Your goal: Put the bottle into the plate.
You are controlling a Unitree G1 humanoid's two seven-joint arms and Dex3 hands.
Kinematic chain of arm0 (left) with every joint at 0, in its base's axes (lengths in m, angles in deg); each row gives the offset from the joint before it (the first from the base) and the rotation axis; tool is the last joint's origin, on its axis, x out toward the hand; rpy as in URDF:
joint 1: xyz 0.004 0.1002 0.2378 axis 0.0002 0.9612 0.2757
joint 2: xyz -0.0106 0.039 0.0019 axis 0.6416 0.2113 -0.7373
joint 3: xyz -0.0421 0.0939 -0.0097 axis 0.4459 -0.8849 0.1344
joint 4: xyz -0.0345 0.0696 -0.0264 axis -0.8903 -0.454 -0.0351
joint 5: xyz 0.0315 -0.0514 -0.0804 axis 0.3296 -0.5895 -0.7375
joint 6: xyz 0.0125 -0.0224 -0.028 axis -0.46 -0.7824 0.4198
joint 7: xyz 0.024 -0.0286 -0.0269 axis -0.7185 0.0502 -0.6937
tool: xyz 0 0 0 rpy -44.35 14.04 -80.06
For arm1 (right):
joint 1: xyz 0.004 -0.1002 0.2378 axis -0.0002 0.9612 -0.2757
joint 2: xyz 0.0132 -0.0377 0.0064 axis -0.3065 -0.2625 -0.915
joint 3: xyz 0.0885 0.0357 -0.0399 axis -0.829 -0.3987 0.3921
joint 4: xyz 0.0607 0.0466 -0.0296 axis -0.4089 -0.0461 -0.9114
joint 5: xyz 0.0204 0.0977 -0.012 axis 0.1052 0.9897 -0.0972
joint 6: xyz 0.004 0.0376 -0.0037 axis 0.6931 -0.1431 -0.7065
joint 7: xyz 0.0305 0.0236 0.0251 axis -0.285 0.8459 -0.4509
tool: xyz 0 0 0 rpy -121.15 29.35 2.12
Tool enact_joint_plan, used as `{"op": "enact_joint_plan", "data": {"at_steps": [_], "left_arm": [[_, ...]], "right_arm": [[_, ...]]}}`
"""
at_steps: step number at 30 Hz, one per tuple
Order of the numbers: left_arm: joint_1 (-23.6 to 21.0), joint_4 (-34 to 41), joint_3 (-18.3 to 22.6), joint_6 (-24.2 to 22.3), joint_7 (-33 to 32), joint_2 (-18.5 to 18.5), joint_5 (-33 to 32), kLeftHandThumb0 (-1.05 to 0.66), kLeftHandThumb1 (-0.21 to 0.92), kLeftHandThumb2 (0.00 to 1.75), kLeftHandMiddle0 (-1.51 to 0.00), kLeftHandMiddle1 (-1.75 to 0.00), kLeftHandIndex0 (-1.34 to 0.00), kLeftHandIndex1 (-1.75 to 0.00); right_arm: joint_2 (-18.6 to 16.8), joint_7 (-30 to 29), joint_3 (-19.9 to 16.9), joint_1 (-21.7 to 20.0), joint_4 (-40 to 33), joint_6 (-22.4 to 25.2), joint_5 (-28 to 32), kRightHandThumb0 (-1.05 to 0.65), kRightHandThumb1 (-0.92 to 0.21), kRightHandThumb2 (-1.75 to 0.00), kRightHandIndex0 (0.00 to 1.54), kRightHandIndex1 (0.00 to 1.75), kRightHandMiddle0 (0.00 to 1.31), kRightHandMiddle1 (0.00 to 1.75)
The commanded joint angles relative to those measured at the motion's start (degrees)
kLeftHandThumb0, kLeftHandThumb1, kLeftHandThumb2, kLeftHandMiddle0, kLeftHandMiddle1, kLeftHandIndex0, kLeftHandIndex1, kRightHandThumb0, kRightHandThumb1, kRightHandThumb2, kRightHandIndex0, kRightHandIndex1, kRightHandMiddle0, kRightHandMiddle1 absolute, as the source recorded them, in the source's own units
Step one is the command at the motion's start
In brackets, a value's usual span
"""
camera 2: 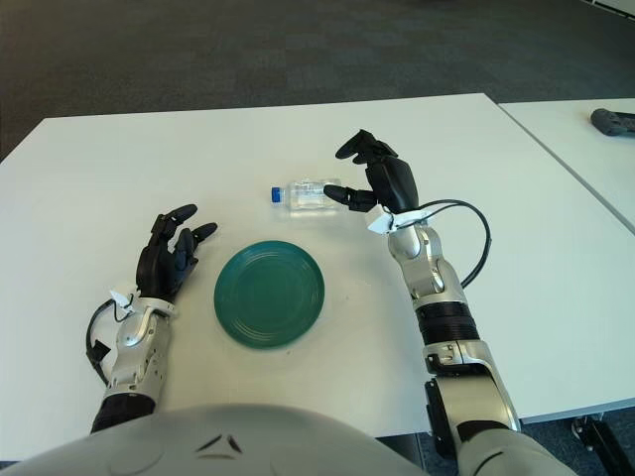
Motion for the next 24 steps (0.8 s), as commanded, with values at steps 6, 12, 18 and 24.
{"op": "enact_joint_plan", "data": {"at_steps": [6,12,18,24], "left_arm": [[-1.14,-0.53,-0.49,0.64,-0.23,-0.06,0.55,-0.76,0.92,0.63,-0.48,-0.81,-0.18,-1.13],[-0.99,-0.11,-0.83,0.53,-0.64,-0.58,0.76,-0.76,0.92,0.64,-0.50,-0.81,-0.19,-1.14],[-0.92,-0.10,-0.99,1.73,-1.57,-1.03,2.00,-0.76,0.92,0.66,-0.49,-0.81,-0.20,-1.15],[-0.97,-0.39,-0.89,2.21,-1.45,-1.18,1.97,-0.77,0.92,0.67,-0.49,-0.82,-0.18,-1.14]], "right_arm": [[1.89,-0.24,8.59,-8.63,7.41,2.60,-7.78,-0.77,-0.90,-0.33,0.21,0.47,0.00,0.93],[3.75,2.13,12.81,-11.98,9.74,3.92,-10.68,-0.94,-0.92,-0.45,0.17,0.16,0.00,0.67],[5.14,4.52,15.80,-15.15,12.71,3.06,-11.35,-1.04,-0.92,-0.64,0.04,0.02,0.00,0.30],[5.68,6.16,17.69,-17.56,15.74,1.65,-10.43,-1.05,-0.92,-0.76,0.00,0.00,0.00,0.09]]}}
